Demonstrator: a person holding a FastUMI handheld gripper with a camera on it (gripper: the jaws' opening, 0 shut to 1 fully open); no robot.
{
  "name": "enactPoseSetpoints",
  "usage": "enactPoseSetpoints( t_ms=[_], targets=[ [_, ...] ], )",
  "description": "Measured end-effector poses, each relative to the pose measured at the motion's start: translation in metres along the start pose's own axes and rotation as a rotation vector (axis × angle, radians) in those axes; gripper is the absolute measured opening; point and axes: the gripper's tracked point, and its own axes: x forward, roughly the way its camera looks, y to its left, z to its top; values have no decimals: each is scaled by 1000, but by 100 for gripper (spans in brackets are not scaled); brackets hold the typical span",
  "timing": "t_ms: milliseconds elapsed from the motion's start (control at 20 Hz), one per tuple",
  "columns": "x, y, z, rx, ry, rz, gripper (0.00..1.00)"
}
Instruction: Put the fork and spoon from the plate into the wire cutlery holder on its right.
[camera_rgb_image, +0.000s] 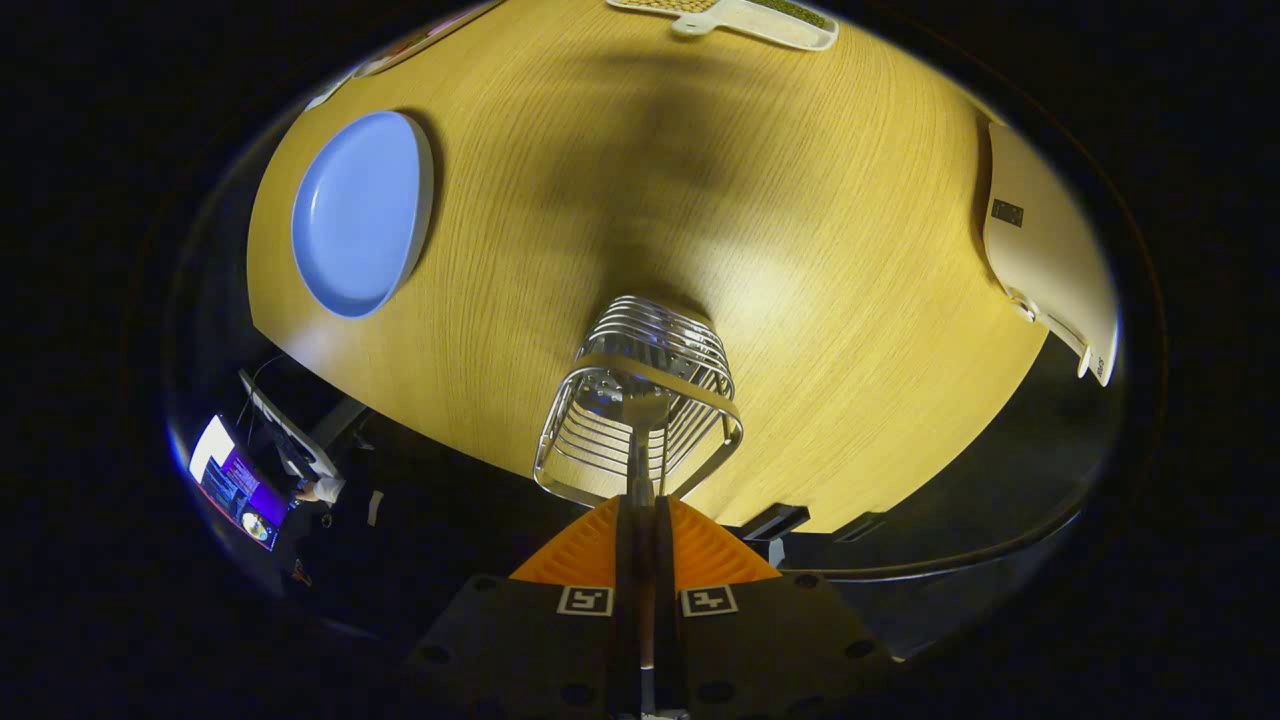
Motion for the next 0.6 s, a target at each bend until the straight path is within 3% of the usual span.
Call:
enactPoseSetpoints(
  t_ms=[250, 300, 500, 600],
  targets=[
    [-7, 3, 3, 13, -150, 41, 16],
    [-12, 4, 5, 16, -204, 51, 24],
    [-43, 17, 4, 72, -488, 112, 34],
    [-63, 14, 2, 83, -669, 76, 42]
  ],
)
